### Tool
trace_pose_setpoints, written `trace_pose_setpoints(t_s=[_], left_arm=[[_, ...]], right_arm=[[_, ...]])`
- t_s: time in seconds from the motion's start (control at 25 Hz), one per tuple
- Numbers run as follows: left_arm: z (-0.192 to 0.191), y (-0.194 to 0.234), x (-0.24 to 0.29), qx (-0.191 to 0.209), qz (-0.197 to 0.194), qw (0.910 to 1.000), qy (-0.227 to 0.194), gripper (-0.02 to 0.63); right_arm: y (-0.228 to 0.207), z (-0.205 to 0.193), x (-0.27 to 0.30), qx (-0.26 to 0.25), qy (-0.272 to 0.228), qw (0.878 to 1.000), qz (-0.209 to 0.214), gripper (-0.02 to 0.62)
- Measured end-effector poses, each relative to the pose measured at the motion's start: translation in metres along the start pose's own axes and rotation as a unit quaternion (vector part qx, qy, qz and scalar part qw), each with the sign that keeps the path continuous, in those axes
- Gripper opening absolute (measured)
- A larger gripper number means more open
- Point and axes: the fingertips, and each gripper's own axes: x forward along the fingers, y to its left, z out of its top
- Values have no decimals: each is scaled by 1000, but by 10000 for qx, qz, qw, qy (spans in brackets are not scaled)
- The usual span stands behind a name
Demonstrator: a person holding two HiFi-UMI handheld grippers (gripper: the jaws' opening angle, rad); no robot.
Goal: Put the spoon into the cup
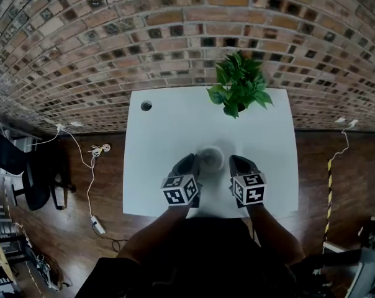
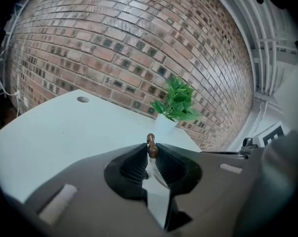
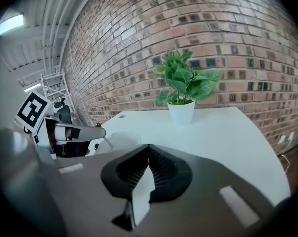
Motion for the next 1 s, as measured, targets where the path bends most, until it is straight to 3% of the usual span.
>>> trace_pose_setpoints(t_s=[0.52, 0.6, 0.8, 1.0], left_arm=[[-6, 1, 4, 96, -24, 9999, 81, 48], [-3, 0, 3, 62, -115, 9999, -6, 130], [1, -2, -2, 81, -85, 9999, -76, 227], [10, -3, -17, 163, 2, 9996, -236, 230]], right_arm=[[1, -3, -2, 65, -32, 10000, 5, 6], [0, -2, -3, 113, -55, 9999, 8, 8], [-1, 9, -10, 164, -238, 9996, 60, 8], [-1, 24, -21, 95, -441, 9989, 120, 8]])
